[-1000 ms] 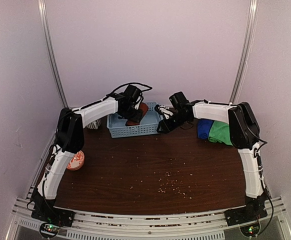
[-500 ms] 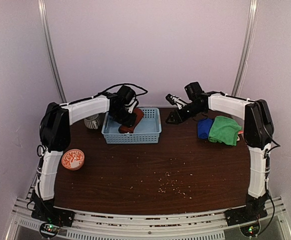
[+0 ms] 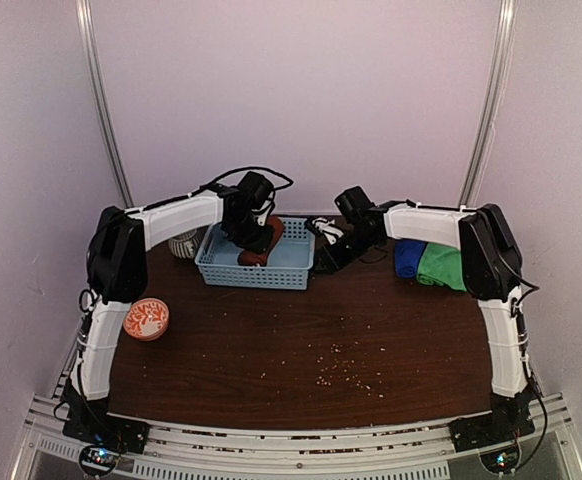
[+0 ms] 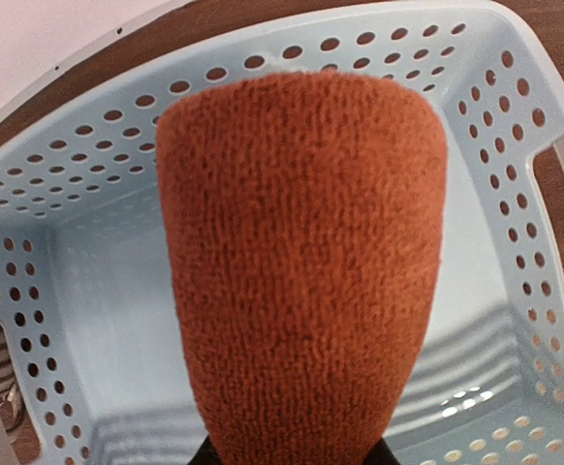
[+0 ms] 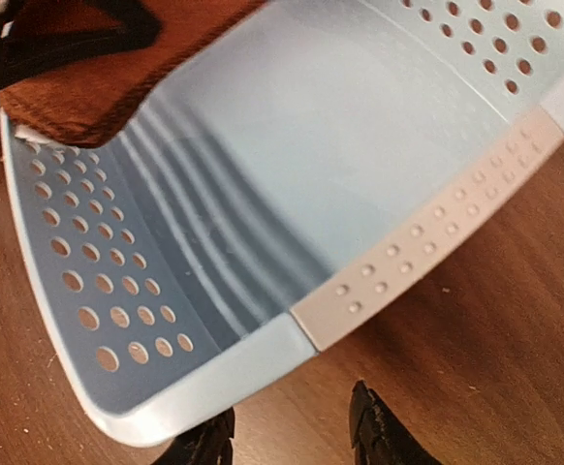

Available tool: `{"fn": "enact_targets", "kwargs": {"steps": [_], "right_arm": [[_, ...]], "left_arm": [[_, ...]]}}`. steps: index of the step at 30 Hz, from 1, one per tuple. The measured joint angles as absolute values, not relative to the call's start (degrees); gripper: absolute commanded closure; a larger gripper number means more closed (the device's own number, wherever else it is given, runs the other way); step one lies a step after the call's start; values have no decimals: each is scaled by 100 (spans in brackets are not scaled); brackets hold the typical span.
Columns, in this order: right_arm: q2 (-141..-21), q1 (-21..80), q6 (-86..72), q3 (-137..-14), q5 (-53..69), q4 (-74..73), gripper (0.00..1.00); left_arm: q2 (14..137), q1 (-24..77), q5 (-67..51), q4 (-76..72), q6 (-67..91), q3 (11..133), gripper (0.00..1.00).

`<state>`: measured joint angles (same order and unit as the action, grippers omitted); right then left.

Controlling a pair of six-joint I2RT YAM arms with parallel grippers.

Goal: Roll the towels
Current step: Adjust the storage box at the center of the board, then place the towel in the storage box.

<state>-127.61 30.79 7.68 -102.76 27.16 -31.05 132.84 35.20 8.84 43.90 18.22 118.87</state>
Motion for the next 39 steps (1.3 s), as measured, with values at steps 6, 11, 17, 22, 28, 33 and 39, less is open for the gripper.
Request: {"fn": "enact_targets", "kwargs": {"steps": [6,11,17,22,28,33,39], "right_arm": [[-12540,3612,1057,-10169,2650,-3133,57],[-12366,3717,1238,-10195,2674,-3245,56],[-12055,3415,1339,-9771,2711,-3380,55],[-11537,3015,1352,-9303,2711,-3343,54],[-11214,2668,1319,-9032,2749,-3162,54],[-11214,2639,1310,-8962,2834,-3118,54],[-11214,2633,1310,-8960,2880,-3094,54]], "left_arm": [[13421,3520,871,4504,1933,12025,100],[13537,3527,639,4523,2049,12221,100],[13944,3612,314,4576,2246,12462,100],[14368,3653,75,4659,2383,12820,100],[14534,3673,-224,4598,2574,13065,100],[14626,3675,-438,4508,2689,13144,94],[14674,3664,-711,4436,2766,13176,75]]}}
